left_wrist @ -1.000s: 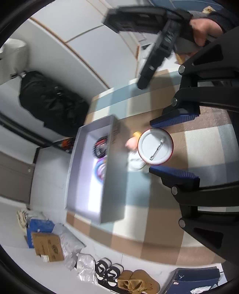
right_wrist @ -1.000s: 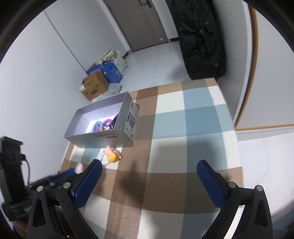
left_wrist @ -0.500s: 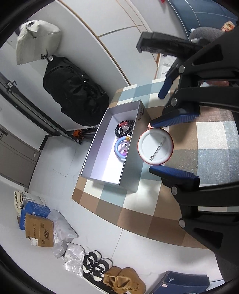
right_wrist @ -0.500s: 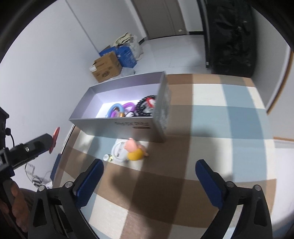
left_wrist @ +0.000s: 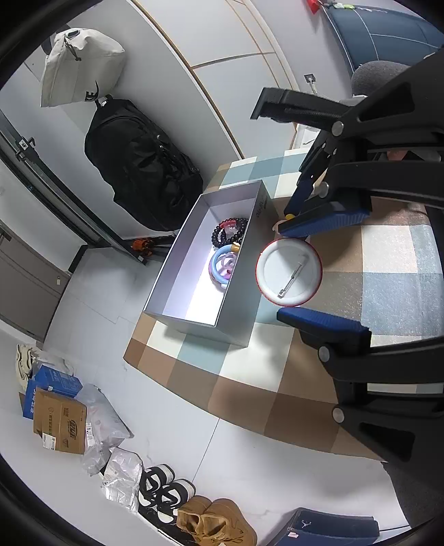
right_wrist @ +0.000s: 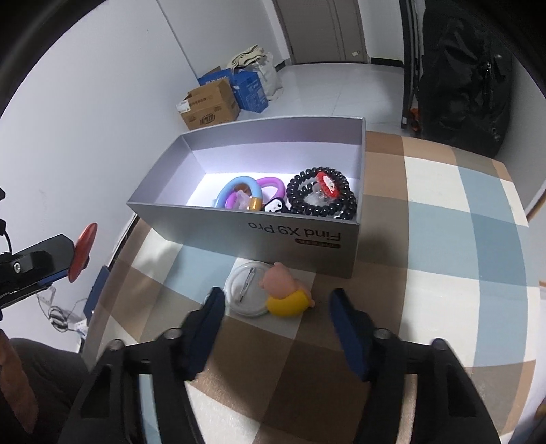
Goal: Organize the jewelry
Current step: 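Grasp the pink-and-yellow duck figure with the right gripper while the left holds the badge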
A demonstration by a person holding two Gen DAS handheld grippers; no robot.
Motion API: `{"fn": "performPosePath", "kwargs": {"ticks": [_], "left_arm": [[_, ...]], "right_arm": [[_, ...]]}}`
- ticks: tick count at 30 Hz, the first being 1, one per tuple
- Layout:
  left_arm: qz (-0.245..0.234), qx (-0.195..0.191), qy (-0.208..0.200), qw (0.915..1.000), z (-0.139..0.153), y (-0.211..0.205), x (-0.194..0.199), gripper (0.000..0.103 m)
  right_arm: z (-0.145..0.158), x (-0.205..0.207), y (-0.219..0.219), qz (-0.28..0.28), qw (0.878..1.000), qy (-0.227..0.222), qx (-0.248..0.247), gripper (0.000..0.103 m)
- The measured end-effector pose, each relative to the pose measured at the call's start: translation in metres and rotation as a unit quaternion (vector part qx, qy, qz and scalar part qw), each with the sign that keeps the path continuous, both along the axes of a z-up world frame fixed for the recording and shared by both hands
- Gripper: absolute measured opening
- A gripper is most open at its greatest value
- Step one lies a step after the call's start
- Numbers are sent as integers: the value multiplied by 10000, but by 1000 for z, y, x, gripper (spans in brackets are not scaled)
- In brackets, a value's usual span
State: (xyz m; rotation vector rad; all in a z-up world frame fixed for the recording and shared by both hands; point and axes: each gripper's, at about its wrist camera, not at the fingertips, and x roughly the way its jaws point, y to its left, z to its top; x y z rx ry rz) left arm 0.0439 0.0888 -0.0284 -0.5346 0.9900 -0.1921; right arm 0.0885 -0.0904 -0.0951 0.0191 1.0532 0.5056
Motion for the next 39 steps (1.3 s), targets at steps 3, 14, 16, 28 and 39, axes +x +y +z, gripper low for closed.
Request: {"fn": "performPosePath", "kwargs": {"ticks": [3,14,16,28,39], "left_arm": [[-18,3,-5,10000,0,-1,0,37],[-44,81,19,10000,-1,-4,0,37],[-41,88,28,9999,-2,-4,1,37],[-45,190,39,9998,-1,-10,6,37],[20,180,7,9998,1,-15,10,37]], "right_arm": [[-1,1,-1,-62,10000,29,-11,38],[7,-1,0,-59,9999,-103,38,14],[8,-1,1,-38,9999,-112,34,13],[18,-9,5,176,9994,-234,180,10],[32,-13,1,310,9978,-275,509,10]]}}
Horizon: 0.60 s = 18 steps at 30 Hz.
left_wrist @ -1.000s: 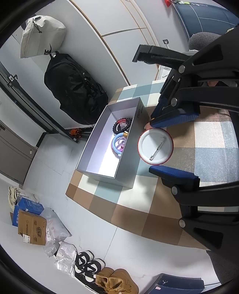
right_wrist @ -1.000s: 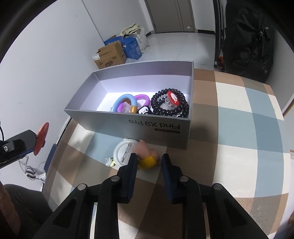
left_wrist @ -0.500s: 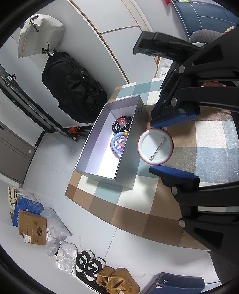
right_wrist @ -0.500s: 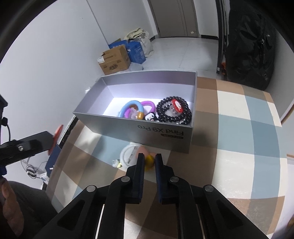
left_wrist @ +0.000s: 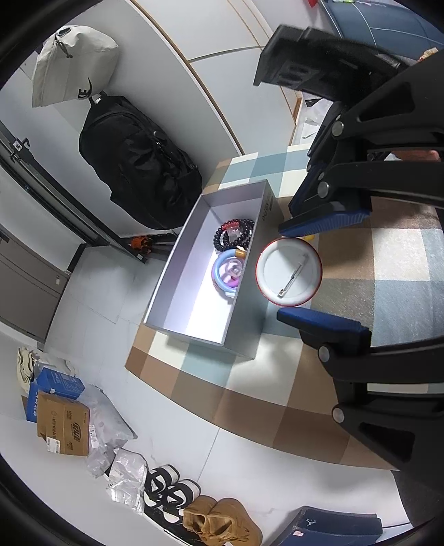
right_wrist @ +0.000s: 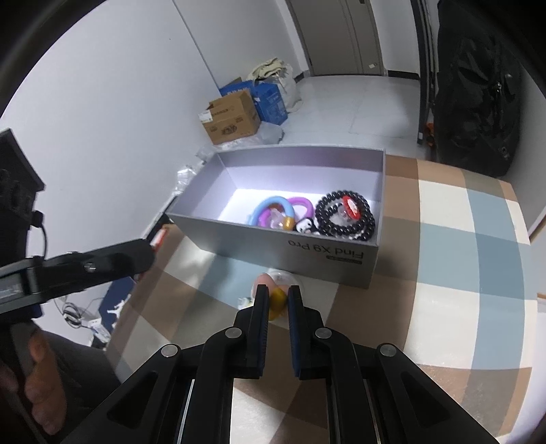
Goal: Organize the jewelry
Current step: 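Grasp the pink-and-yellow duck figure with the right gripper while the left holds the badge, then carry the badge and duck into the silver box and open both grippers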
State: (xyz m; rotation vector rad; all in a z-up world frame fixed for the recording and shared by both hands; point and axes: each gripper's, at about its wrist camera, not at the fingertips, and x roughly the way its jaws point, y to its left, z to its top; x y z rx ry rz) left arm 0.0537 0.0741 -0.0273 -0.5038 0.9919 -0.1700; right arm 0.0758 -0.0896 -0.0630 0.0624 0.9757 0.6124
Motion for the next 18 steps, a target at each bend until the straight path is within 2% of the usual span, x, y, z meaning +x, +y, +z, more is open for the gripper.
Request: {"fn": "performPosePath", "kwargs": {"ticks": [7,18], "left_arm": [[74,30,-166,9998,8,-3,2,37],[154,112,-297,9994,15,-8,21,37]], "right_arm": [[28,-8,-2,143,9988,-253,392,10],[45,6,-13,67,9970,-377,667,9]]}}
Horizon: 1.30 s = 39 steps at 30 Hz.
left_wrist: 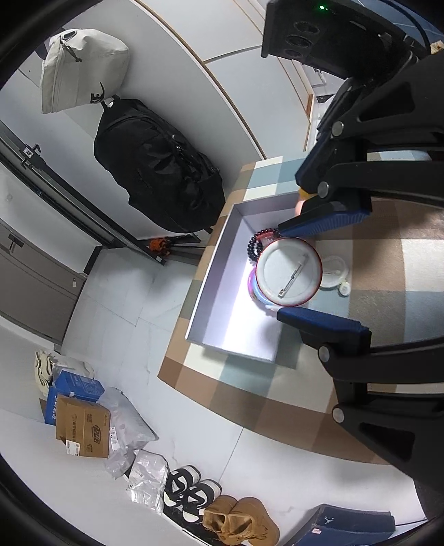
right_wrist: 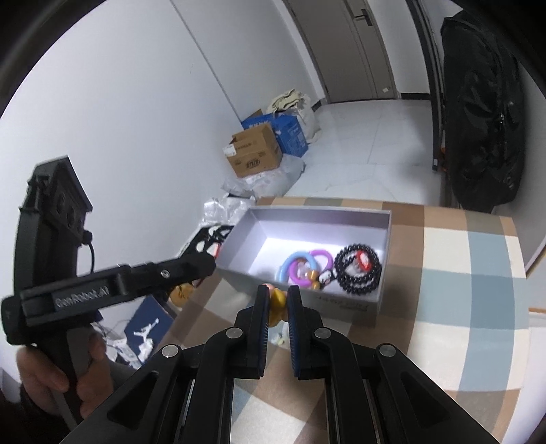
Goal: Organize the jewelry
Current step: 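Carry the badge and duck into the silver box and open both grippers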
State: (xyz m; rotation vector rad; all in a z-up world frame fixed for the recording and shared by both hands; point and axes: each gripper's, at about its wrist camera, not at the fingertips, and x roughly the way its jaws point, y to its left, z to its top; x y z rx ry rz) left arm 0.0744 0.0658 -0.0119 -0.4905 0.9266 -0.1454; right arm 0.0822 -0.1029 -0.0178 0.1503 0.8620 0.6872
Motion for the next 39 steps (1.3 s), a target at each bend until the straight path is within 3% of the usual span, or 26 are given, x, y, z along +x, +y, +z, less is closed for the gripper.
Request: {"fn": "performPosePath", "kwargs": {"ticks": [17,25,36,37,39], "left_arm": [[-92,-163,56,9998,-6,-8,41,37],[-190,-127,217,9995,-13,-13,54,37],[-227,-205,200,9993,-13,-16,57,37],[-251,-238,231,9991,-14,-16,59,38],[-229,-208,355,9989,-16,-18,61,58]], "right_arm": [[6,49,-22,-386,9982,116,455,9],[-7,70,-30,-595,9961,347,551,9],[-11,74,-31,-608,9953,469,587,4],[-12,74,-30,-585,9954,495,574,4],[-13,73,-28,-571,9957,503,521,5]]}}
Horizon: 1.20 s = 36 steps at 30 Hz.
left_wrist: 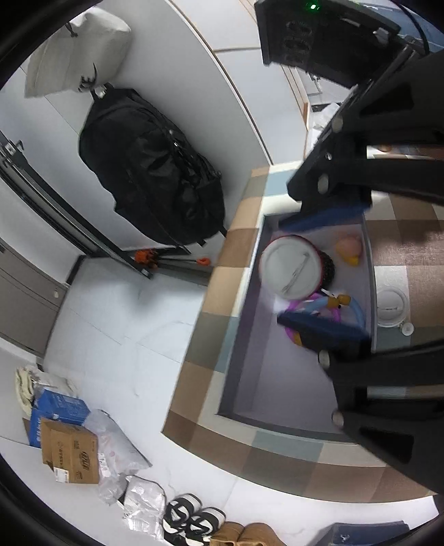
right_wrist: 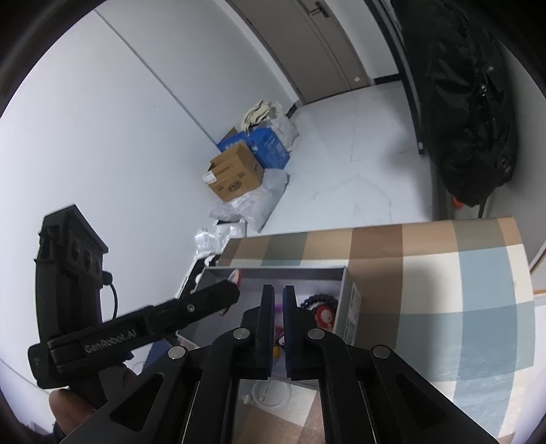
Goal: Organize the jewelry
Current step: 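Carry the badge and duck into the silver box and open both grippers, then lift both grippers out of the box back over the mat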
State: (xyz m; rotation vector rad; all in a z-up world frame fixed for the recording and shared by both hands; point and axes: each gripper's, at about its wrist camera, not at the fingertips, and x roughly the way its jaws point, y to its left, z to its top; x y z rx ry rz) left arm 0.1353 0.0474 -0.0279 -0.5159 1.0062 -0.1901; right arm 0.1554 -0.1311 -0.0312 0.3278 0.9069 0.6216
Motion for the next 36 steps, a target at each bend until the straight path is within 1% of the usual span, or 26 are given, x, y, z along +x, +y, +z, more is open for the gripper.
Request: {"fn": "performPosePath", "kwargs": {"ticks": [1,2,4,6,8,9,12,14,16,21,23,25,27,31,35,36], "left_arm": [[30,-97,-48,9999,0,2,-1,62],[29,-189,-104,9998,1,3,-2,64],[60,-198,-108,9997,3,4,-3,64],[66,-210,-104,9997,5,5,-4,64],[102,-210,-75,9997,4,5,-5,64],[111,-179,-37,9998,3,4,-5,64],[148,-76,-12,9999,2,3,-6,64],[172,15,8,9999,3,3,-7,64],[184,80,12,9998,3,4,-9,64],[199,298,-16,9994,4,4,-15,64],[165,390,-46,9991,5,3,-19,64],[144,436,-55,9989,5,3,-23,64],[248,630,-35,9977,5,3,-29,65],[338,839,-63,9959,5,4,-38,65],[234,1041,-166,9942,6,-1,-46,65],[212,1071,-184,9939,6,-1,-49,65]], "right_arm": [[1,-1,-1,-72,9999,-44,-65,8],[2,-1,-2,-112,9999,-54,-94,8],[3,-2,-7,-169,9998,-61,-51,8],[4,-3,-9,-220,9997,-94,-88,13],[4,-3,-10,-243,9996,-86,-143,19],[3,-3,-10,-255,9995,-62,-146,25],[4,-4,-8,-209,9997,-55,-148,27],[5,-6,-6,-193,9995,-116,-203,37],[5,-9,-5,-180,9994,-168,-250,41],[3,-12,-4,-156,9991,-159,-367,41],[2,-15,-5,-164,9990,-163,-388,47],[2,-17,-5,-155,9989,-168,-407,48],[3,-21,-4,-127,9988,-170,-439,48],[3,-28,-2,-81,9984,-207,-518,50],[4,-36,-1,-41,9979,-249,-590,54],[4,-38,0,-48,9977,-260,-618,57]]}}
